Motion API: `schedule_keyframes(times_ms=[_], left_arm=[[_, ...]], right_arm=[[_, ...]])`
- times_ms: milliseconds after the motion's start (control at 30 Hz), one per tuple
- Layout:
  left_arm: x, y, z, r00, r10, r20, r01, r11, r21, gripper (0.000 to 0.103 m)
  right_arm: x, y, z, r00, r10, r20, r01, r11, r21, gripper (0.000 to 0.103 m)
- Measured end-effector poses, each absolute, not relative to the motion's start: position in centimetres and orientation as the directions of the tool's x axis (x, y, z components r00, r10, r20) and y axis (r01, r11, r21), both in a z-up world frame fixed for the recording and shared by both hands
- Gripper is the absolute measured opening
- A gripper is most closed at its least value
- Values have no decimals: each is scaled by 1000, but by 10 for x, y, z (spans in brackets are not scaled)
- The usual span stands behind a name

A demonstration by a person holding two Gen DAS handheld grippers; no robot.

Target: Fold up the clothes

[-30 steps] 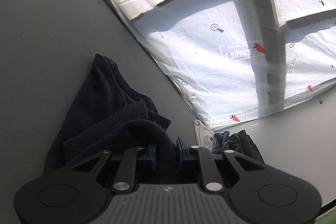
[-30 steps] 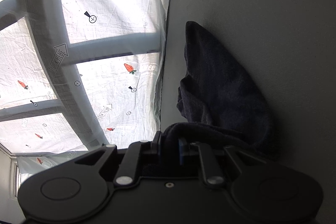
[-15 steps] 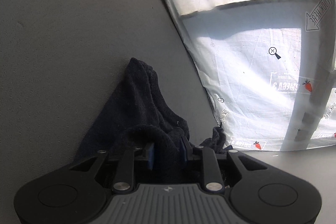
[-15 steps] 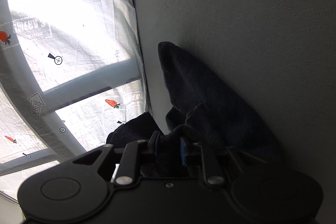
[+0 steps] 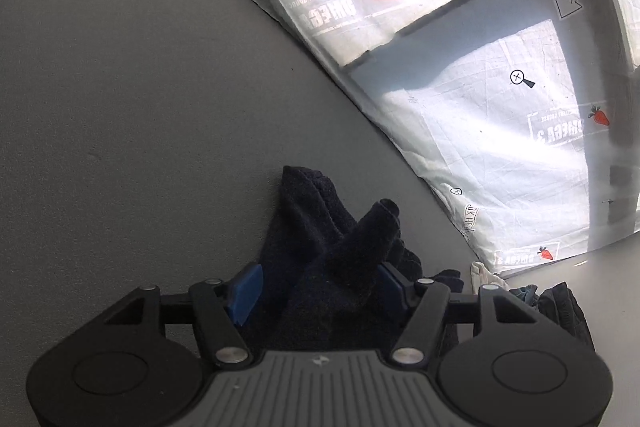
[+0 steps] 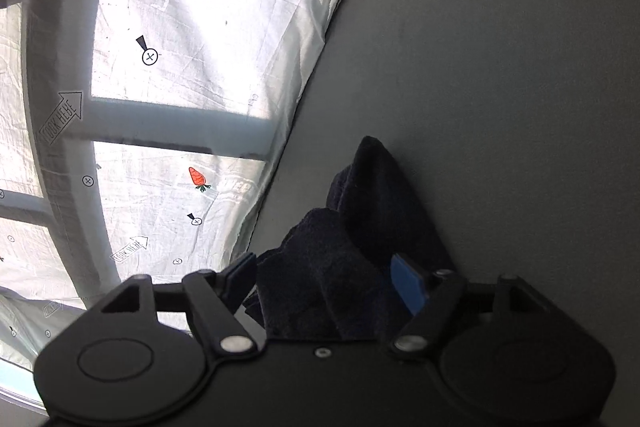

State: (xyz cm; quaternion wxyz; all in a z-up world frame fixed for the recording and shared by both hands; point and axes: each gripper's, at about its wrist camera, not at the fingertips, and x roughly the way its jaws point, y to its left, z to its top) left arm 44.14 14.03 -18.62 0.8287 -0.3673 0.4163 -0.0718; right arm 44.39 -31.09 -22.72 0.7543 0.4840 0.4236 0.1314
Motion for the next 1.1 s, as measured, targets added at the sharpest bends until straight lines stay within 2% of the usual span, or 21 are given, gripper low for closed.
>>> schedule_keyframes(times_ms=[67,233,333,400,433,467,500,567,633,767,900,967,1033,1100], left_arm=[[446,125,-186,622,-417,-663,-142,773,-619,64],[462,95,-191,578,-423,-698,-50,835,-547,64],[473,87,-198,549,-435,-714,-35,841,-540,64],[478,86,-203,537,-447,-715,-37,835,-550,61],[479,86,-205,538,-452,-712,-41,829,-557,56],[478,86,-205,542,-448,-711,-43,830,-556,29],[476,85,-202,550,-429,-717,-46,842,-538,18],[468,85,-191,588,-393,-707,-35,861,-508,16],[460,88,-175,640,-358,-680,-38,869,-494,15],[454,102,-135,741,-351,-572,-39,828,-559,14],[473,94,-125,758,-308,-575,-18,871,-491,15],[487,89,-145,721,-298,-625,-46,880,-472,16],[497,85,-174,653,-289,-700,-87,890,-448,16],[501,78,-202,590,-269,-761,-123,902,-414,19]], right_arm=[[451,-301,-221,574,586,-572,162,603,781,77],[466,-275,-221,512,571,-642,65,719,692,76],[477,-264,-227,471,588,-657,21,737,675,70],[482,-260,-232,449,618,-645,5,721,693,59],[484,-260,-234,440,638,-632,0,704,710,44],[485,-260,-234,437,654,-617,-3,687,726,25],[483,-262,-230,451,651,-610,-11,688,726,21],[478,-266,-218,497,629,-598,-33,702,711,10],[473,-272,-203,551,611,-568,-49,704,709,9],[475,-278,-176,622,588,-516,-55,690,721,9],[488,-271,-152,670,558,-489,-112,728,676,9],[496,-261,-157,669,505,-546,-137,805,577,9],[501,-245,-177,635,419,-649,-163,894,417,11],[501,-234,-203,590,350,-727,-166,934,315,18]])
